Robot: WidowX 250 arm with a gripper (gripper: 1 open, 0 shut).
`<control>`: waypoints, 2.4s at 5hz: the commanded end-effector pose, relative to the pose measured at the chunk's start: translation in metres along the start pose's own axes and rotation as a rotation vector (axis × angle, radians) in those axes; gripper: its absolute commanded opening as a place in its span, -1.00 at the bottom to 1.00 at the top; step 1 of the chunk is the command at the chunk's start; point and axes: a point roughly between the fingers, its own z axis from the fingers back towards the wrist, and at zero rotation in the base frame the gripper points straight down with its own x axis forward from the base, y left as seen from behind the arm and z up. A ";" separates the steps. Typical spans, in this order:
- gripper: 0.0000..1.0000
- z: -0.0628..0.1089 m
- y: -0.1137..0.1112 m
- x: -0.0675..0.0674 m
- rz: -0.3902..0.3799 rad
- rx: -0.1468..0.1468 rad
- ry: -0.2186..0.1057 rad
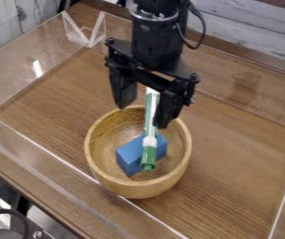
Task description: Remove the green marker from inside the brown bowl and put it on the table
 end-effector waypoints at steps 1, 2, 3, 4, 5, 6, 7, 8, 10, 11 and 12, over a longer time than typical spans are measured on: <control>1.00 0.006 -0.004 -0.003 -0.017 0.000 -0.044; 1.00 0.002 -0.007 -0.008 -0.026 0.001 -0.047; 1.00 -0.002 -0.008 -0.011 -0.033 0.000 -0.048; 1.00 -0.006 -0.010 -0.014 -0.042 -0.001 -0.052; 1.00 -0.011 -0.011 -0.017 -0.052 -0.004 -0.058; 1.00 -0.018 -0.011 -0.018 -0.060 -0.006 -0.068; 1.00 -0.024 -0.010 -0.016 -0.065 -0.009 -0.072; 1.00 -0.027 -0.008 -0.015 -0.068 -0.011 -0.073; 1.00 -0.032 -0.003 -0.015 -0.070 -0.019 -0.075; 1.00 -0.034 -0.001 -0.015 -0.067 -0.023 -0.078; 1.00 -0.035 0.001 -0.015 -0.064 -0.027 -0.082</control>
